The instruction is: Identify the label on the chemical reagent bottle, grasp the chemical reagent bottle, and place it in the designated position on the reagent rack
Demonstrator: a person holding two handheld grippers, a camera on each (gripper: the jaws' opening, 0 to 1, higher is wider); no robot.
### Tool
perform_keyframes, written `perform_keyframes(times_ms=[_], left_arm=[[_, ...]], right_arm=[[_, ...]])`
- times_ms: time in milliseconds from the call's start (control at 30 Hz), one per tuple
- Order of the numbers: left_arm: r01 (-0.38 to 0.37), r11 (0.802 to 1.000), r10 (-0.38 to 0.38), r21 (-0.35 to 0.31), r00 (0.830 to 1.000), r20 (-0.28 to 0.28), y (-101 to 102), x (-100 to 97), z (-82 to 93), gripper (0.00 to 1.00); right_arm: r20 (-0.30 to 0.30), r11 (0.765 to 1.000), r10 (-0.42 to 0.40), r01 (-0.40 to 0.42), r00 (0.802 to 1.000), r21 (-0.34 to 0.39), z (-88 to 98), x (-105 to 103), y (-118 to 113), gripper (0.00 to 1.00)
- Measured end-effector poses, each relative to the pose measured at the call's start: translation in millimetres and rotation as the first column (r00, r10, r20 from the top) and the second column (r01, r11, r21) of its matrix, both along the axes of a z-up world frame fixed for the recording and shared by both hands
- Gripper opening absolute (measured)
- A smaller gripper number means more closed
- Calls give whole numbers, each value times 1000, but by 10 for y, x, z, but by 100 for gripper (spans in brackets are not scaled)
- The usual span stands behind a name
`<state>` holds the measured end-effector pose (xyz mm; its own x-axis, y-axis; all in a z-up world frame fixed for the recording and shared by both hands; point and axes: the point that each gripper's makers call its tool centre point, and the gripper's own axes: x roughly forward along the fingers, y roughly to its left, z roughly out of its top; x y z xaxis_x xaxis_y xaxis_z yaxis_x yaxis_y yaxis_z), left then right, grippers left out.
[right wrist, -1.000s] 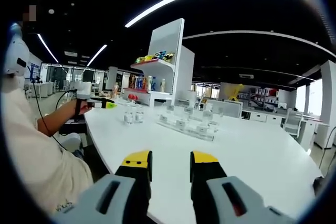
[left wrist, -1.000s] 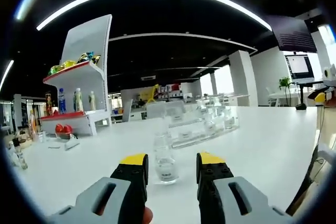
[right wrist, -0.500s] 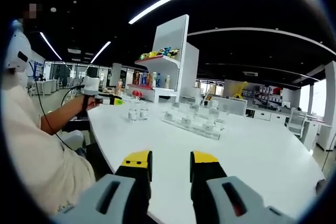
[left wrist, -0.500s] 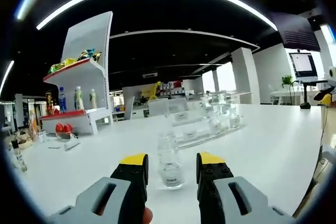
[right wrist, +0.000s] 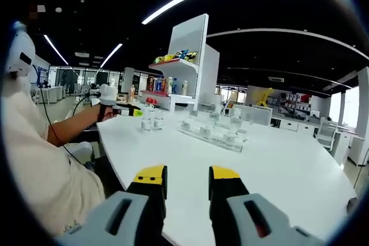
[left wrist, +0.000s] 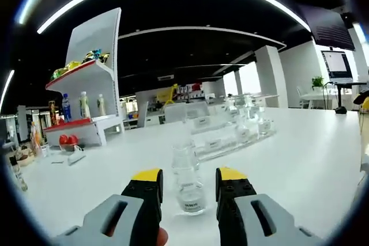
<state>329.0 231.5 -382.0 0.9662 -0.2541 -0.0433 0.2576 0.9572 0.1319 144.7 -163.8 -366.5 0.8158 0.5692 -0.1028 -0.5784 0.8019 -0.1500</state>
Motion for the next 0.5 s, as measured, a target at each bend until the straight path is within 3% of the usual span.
perform_keyframes(times_ms=[500], left_arm=[[-14, 1000, 14, 3, 1000, -24, -40, 195, -127, 38]], right_arm=[[-13, 1000, -14, 14, 1000, 4, -18, 53, -21, 28]])
